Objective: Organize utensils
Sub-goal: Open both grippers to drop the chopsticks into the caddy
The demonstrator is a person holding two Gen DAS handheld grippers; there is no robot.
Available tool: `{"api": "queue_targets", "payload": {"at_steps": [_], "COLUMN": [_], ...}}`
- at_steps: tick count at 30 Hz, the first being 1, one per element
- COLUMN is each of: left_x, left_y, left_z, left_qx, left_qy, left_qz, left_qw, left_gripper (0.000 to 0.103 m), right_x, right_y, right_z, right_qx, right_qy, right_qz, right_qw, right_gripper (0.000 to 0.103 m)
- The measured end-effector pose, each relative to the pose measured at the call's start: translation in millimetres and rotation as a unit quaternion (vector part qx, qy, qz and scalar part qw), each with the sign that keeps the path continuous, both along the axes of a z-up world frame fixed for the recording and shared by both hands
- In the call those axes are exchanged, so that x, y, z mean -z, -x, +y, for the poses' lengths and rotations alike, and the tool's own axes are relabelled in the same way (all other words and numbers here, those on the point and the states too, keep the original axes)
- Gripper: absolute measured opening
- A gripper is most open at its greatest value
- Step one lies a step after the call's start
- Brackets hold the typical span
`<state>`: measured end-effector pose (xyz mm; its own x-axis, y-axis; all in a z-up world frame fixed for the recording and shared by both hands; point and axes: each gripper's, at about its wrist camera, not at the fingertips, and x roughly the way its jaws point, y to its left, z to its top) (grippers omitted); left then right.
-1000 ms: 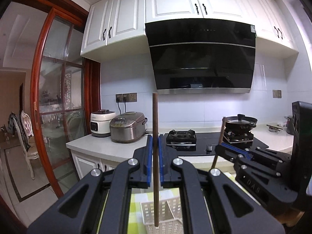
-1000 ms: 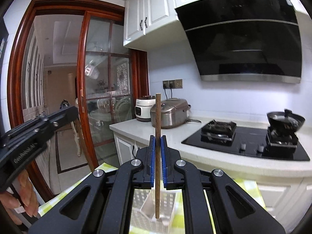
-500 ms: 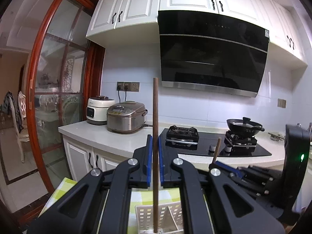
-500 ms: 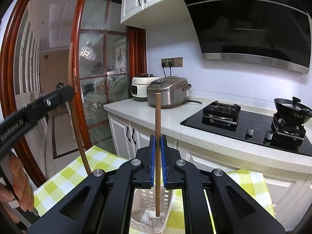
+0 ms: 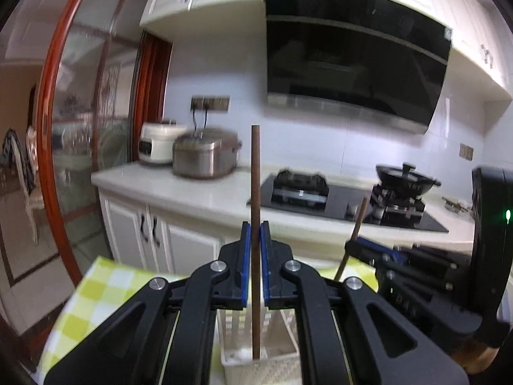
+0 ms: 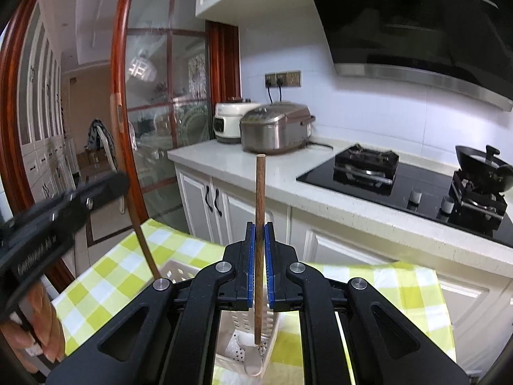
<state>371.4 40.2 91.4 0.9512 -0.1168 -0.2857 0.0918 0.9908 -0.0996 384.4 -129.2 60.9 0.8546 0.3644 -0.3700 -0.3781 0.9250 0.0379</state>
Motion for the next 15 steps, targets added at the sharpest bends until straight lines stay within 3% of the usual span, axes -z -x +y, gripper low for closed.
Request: {"api": "queue_targets", "payload": {"at_steps": [6,8,9,10,12,15], "left_x": [33,38,39,40,40,37], "left_y": [-16,-16,-15,-13,-9,-1], "left_z": [9,14,16,20,26,34], "left_qx": [-0.01,-0.018,-0.023,-0.03,-0.038,-0.049], "left_qy": [0.011,0.013,0.017,0.022,0.026,0.027], "left_qz": [0.069,0.073,0.072,0.07,0.068,0.063], "left_qw": [0.9975,0.9971,0.997,0.9969,0.9966,0.9965], "left_gripper": [0.009,0.03,0.041,0.043,0.044,0.054], "right_x": [17,20,22,22,22,20], "right_y": [-22,-25,-26,-27,-28,-20], "right_z": [4,5,6,6,4,-6], "right_qx": [-0.002,-0.002,-0.001,0.001,0.008,0.013], "right_qy": [-0.009,-0.007,-0.006,-0.006,-0.01,-0.026], "right_qz": [0.039,0.04,0.04,0.041,0.041,0.035], "right_qw": [0.999,0.999,0.999,0.999,0.999,0.999], "right_gripper": [0.009,0.011,0.014,0.018,0.042,0.048]}}
